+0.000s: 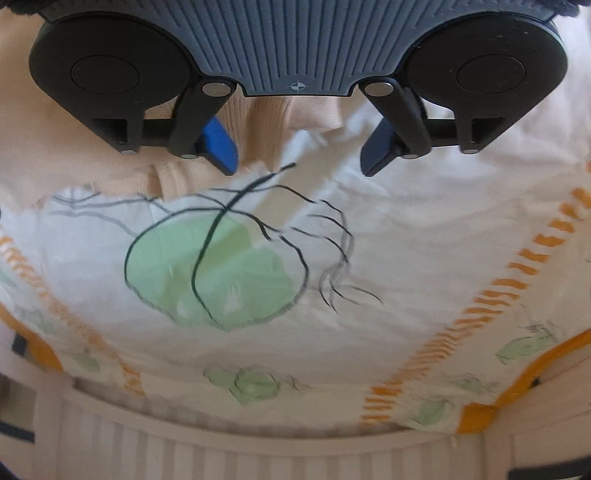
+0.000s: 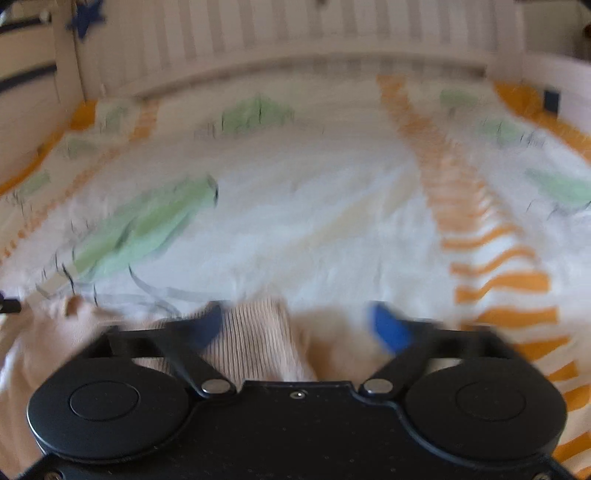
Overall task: Fold small clothes
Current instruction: 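Lay the hem over the sweater body, open both grippers and withdraw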
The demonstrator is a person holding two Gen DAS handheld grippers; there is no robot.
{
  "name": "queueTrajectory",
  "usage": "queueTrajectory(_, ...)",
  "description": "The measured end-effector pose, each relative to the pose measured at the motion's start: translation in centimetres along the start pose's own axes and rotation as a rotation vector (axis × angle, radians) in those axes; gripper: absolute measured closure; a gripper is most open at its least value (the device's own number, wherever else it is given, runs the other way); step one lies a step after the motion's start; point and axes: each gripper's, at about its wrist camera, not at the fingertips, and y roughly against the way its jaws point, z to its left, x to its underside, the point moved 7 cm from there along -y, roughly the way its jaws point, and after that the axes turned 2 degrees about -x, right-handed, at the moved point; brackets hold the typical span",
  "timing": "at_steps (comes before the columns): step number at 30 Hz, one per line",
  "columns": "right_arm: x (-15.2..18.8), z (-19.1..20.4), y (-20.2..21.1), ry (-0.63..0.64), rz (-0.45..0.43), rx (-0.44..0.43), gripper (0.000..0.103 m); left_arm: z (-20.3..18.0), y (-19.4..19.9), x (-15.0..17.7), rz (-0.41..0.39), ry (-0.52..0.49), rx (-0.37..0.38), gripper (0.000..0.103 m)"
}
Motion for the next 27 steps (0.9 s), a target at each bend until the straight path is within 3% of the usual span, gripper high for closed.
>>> queueTrajectory(4,-0.2,0.8,3.2,0.021,-0.010,-0.005,0.001,0.1,2.8,0.9,0.020,0.009,0.041,0.017)
queueTrajectory(9,2.1,3.1,7.1,0.100,0.003,-0.042,0.000,-0.9,6.1,5.0,0.084,-0.015,0.060,0.017)
queueTrajectory(16,6.7,6.5,9.7,0.167,0.051,-0.081,0.000,-2.4,8.2,8.9,0.083,-0.065,0.061,0.017)
queueTrajectory(23,10.6,2.3,8.9,0.156,0.159,0.108,0.001,1.5,6.2,11.3,0.147,-0.026,-0.078,0.015)
queueTrajectory(27,11.8,-1.3,9.0,-0.013,0.162,0.112,0.001,3.2,5.9,12.1,0.153,0.072,-0.041,0.005)
